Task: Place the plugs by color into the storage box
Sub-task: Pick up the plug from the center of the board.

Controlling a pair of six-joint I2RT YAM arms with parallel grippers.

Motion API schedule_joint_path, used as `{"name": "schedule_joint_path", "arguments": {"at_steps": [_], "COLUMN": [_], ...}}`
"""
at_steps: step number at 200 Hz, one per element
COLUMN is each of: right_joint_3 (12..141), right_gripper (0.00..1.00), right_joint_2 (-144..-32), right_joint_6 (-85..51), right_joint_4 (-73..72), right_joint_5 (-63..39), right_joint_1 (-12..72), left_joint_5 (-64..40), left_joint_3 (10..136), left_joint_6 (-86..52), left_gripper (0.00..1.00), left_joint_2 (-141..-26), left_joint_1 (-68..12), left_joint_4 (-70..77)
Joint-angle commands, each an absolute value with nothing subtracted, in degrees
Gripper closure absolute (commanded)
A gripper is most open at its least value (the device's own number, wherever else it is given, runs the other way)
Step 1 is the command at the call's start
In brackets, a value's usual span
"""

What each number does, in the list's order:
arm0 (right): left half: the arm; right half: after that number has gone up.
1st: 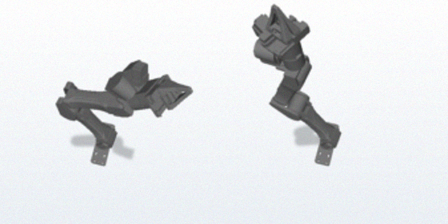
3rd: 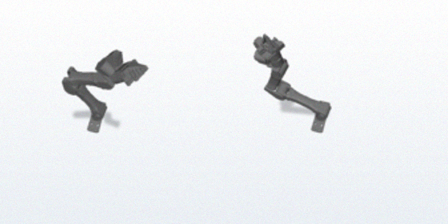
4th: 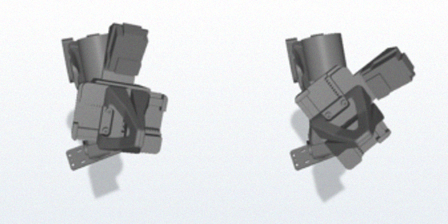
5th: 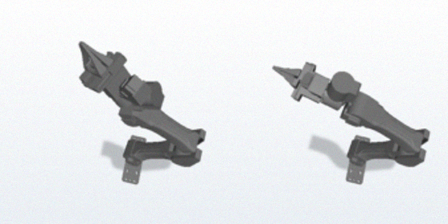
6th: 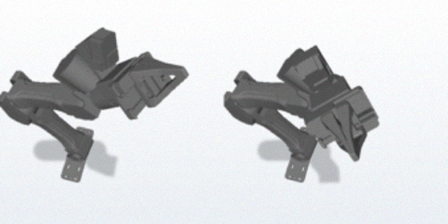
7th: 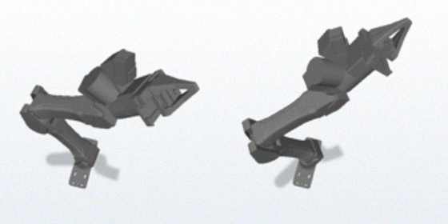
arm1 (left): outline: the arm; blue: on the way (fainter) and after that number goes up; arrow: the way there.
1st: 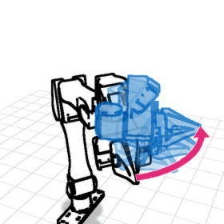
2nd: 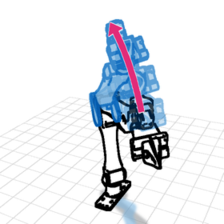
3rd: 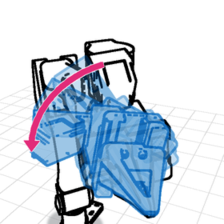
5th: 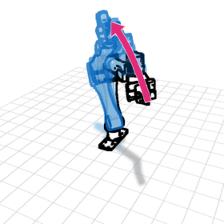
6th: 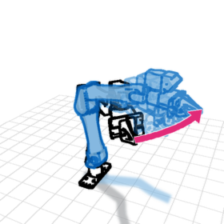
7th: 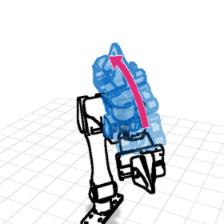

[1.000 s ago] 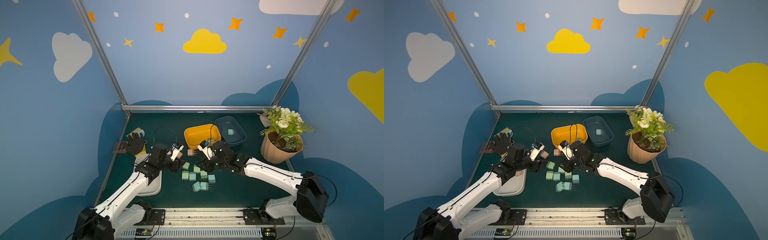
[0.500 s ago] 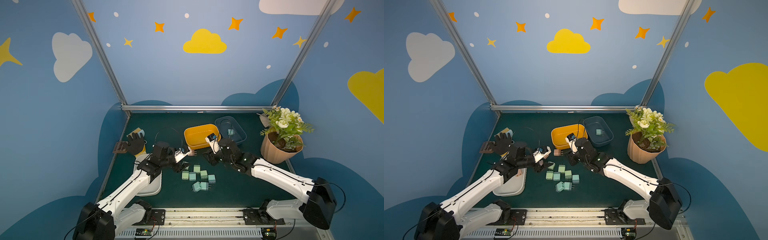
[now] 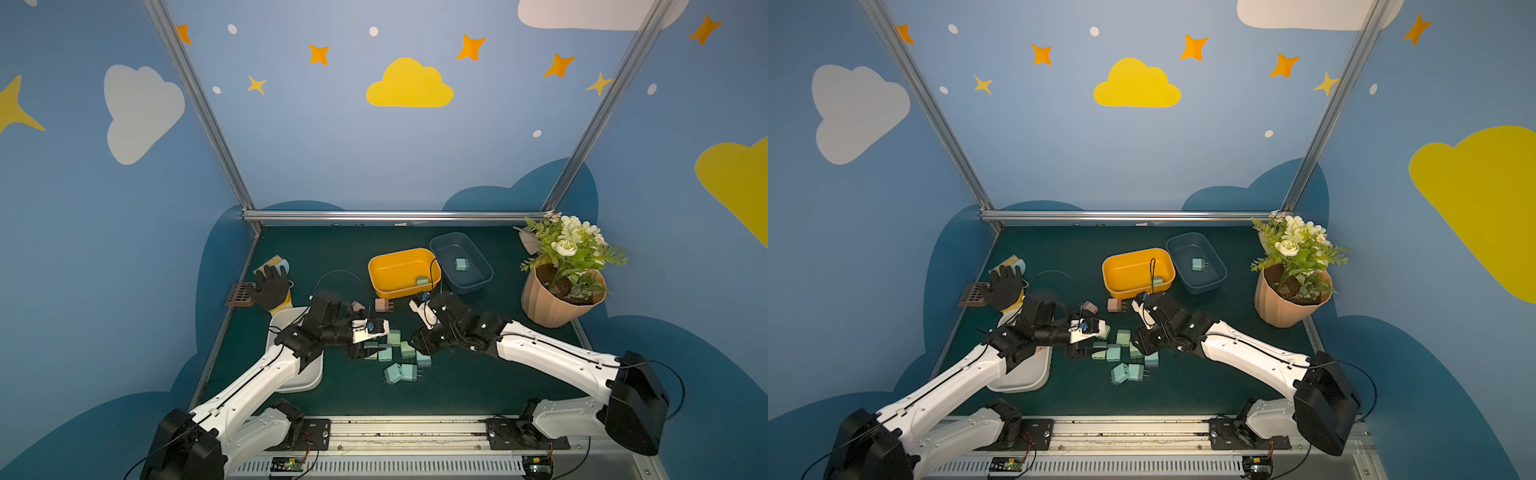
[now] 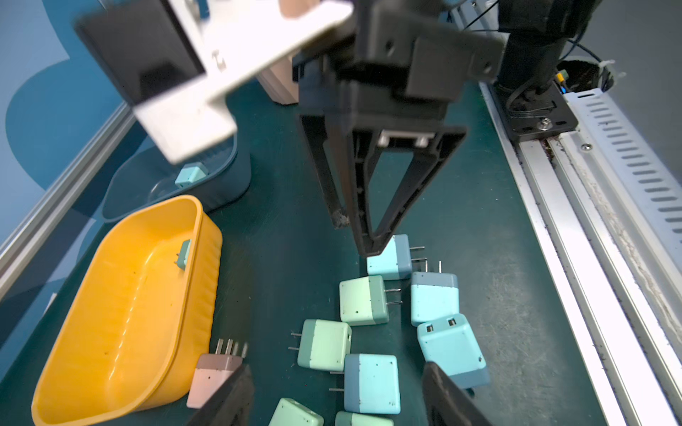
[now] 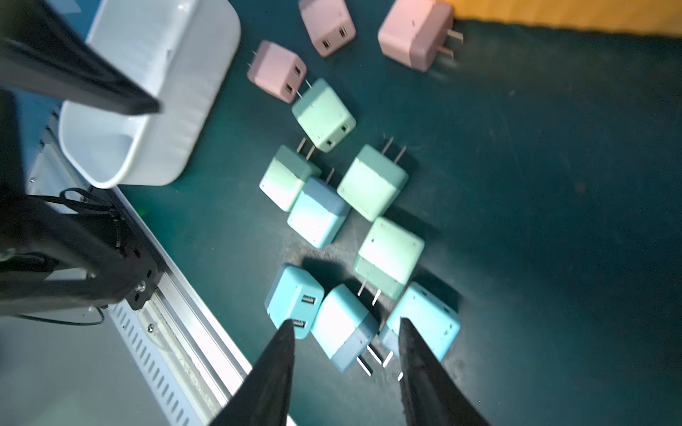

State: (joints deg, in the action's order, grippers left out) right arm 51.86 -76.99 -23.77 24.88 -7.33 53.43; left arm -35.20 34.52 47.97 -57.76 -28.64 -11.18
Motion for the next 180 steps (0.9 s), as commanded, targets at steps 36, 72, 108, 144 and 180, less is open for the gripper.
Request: {"name": "schedule_joint_path", "arguments": {"at_steps": [36,72,108,144,180], "right_joint_3": [56.1,57.4,57.5,59.1,58.2], "right_gripper": [0.47,0.47,0.46,0.47,0.47], "right_joint_2": [-84.8,-90.9,-92.9,-94.8,-92.0], "right_joint_6": [-28.9,-32.3,-32.7,-32.6,-32.4], "right_joint_4": [34.0,36.5,35.3,37.4,37.8], "right_joint_5": [-1.4,-1.3,-0.5,-0.1,1.7], "right_joint_1": [55.8,56.4,57.0,57.0,57.1], "left_joint_5": [-36.0,-34.7,-31.1,-30.2,-28.4], "left_joint_3": [35.0,34.8,34.5,34.6,34.5], "left_joint_6": [54.5,55.8,57.3,57.7,58.4], "left_gripper": [0.25,0.26,0.26,0.26,0.26], "left_joint_2": [-57.8,-58.5,-60.1,-60.2,-59.9], "left_joint_1": [-31.1,-32.6,-35.9,-37.0,-37.3], "left_joint_4": [-17.9,-19.4,-21.1,-21.4,-22.1]}}
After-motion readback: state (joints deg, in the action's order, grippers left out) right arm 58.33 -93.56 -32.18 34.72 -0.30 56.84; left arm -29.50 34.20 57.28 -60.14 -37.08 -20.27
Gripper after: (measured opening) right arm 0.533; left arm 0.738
